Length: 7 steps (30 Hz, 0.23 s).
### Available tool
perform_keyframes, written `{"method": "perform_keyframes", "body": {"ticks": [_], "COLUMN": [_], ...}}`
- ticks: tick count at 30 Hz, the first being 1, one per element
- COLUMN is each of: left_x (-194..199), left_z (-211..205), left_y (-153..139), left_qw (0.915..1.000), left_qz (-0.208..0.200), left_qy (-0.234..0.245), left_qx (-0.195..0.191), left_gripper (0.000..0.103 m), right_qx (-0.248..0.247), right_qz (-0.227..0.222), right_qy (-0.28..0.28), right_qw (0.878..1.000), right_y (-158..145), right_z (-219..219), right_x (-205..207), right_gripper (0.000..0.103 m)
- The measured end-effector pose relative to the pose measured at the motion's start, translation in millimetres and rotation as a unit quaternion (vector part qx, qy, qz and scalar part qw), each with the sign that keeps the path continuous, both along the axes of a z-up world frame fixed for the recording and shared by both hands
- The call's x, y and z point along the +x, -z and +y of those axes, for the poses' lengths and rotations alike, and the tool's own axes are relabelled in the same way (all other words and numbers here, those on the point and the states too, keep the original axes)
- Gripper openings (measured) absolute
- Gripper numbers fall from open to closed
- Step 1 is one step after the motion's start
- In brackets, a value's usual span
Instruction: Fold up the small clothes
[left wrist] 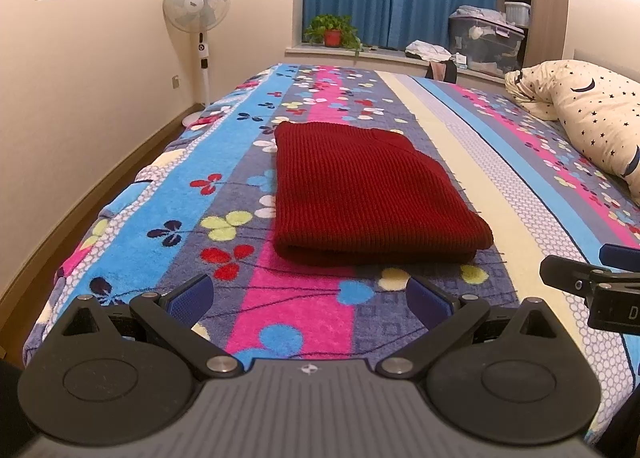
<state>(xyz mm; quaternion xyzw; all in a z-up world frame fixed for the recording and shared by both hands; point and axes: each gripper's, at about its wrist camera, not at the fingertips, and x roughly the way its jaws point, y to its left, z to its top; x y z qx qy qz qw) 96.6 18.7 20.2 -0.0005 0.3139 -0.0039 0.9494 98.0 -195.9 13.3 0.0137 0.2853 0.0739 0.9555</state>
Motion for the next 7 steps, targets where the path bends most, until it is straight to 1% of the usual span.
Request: {"method": "perform_keyframes", "body": {"ticks": [7], "left_x": [-3.1], "left_z": [-2.8], "left_y": [1.2], "left_qw": [0.9998], "left_qz": [-0.012], "left_qy": [0.016], "left_qx": [0.005], "left_gripper": [0.102], "right_qx": [-0.005], "right_qz": [-0.007], "right_qy": [-0.008], "right_qw": [1.000], "right_y": [-1.3], "right_z": [4.7], "right_x": [-2.0], "right_gripper": [0.097]}}
